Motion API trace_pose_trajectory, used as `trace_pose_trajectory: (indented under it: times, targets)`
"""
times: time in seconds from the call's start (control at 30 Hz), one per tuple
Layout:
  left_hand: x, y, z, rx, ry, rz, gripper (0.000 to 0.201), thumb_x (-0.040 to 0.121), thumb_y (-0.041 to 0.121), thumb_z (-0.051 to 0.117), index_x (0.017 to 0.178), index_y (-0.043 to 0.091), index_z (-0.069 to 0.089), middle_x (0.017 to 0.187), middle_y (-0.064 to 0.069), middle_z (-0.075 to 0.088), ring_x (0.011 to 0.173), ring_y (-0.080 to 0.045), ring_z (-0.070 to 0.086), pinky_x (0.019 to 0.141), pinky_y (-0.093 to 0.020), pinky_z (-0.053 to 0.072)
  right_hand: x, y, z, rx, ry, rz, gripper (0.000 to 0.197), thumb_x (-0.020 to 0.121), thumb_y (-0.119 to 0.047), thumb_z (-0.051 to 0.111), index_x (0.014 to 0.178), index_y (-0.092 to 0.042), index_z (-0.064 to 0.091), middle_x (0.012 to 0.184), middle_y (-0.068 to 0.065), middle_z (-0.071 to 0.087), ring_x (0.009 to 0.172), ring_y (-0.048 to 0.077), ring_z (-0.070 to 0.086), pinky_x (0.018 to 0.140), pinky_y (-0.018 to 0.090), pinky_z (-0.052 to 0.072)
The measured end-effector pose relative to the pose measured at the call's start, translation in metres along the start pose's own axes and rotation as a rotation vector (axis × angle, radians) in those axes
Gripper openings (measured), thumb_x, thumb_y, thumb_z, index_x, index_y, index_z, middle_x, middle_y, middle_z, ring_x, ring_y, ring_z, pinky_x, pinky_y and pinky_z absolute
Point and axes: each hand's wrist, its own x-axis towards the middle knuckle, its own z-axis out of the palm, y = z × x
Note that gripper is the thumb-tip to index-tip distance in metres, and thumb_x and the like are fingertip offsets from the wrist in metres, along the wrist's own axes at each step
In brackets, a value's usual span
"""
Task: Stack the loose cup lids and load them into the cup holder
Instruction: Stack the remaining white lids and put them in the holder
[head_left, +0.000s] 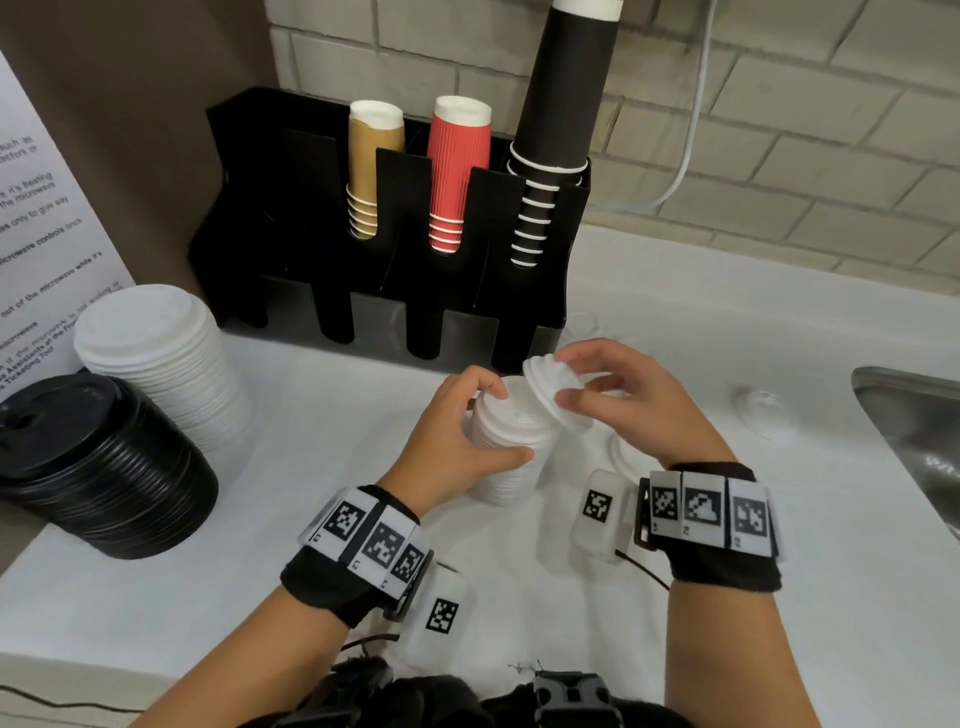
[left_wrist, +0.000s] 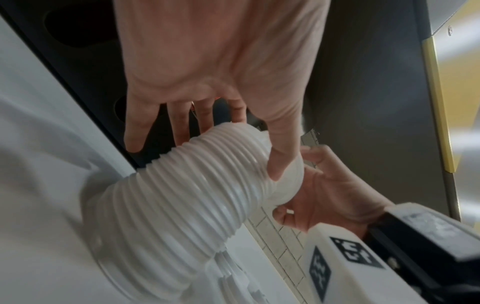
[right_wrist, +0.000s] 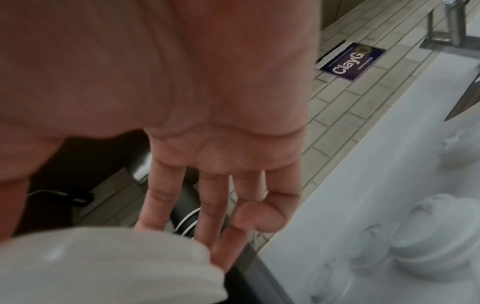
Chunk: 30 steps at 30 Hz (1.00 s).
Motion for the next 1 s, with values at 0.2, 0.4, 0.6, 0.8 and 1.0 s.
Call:
trace_pose_trajectory:
  times: [0.2,0.4,0.6,0.8,1.0]
  targets:
    - [-0.003,-0.001,0.003,-0.052,0.029,-0.031,0.093,0.066,0.016,0.088,0.130,0.038,0.024,0.118,0.017,0.049,0.108,0.007,0.049,0.076,-0.003,0.040,0.001,-0.012,0.018,-0.075,-0.069,-0.041,0.032,0.073,-0.017,0.078,0.103,-0.027,0.069,0.103,-0.016,0.067,0.090,-0.002,0.058,0.078,0.010,0.044]
    - [-0.004,-0.003,0.005,-0.028,0.030,-0.031,0.090,0.066,0.017,0.088,0.130,0.035,0.027,0.118,0.016,0.049,0.107,0.008,0.049,0.074,0.001,0.038,-0.001,-0.021,0.027,-0.174,-0.102,-0.061,0.037,0.069,-0.017,0.078,0.100,-0.033,0.066,0.107,-0.014,0.063,0.085,-0.011,0.051,0.072,-0.001,0.036]
    - [-0.005,-0.001,0.004,-0.036,0.029,-0.023,0.088,0.067,0.017,0.087,0.130,0.037,0.029,0.119,0.014,0.051,0.106,0.007,0.050,0.075,-0.004,0.040,-0.002,-0.024,0.031,-0.271,-0.102,-0.076,0.044,0.066,-0.018,0.079,0.103,-0.036,0.065,0.111,-0.005,0.061,0.097,0.007,0.052,0.075,0.006,0.035]
    - [-0.007,0.001,0.005,-0.021,0.017,0.042,0.055,0.069,0.012,0.085,0.107,0.028,0.047,0.118,0.008,0.056,0.109,-0.011,0.054,0.082,-0.019,0.046,-0.004,-0.017,0.028,-0.172,-0.092,-0.060,0.047,0.065,-0.031,0.085,0.106,-0.035,0.061,0.110,-0.016,0.059,0.094,-0.003,0.053,0.070,0.007,0.039]
    - [-0.007,0.002,0.004,-0.009,-0.010,0.002,0.053,0.069,0.015,0.085,0.104,0.029,0.048,0.125,0.005,0.050,0.116,-0.015,0.047,0.091,-0.026,0.042,0.002,0.036,-0.009,-0.337,0.065,0.400,0.042,0.086,-0.041,0.065,0.124,-0.026,0.056,0.137,0.004,0.048,0.120,0.019,0.049,0.097,0.028,0.040]
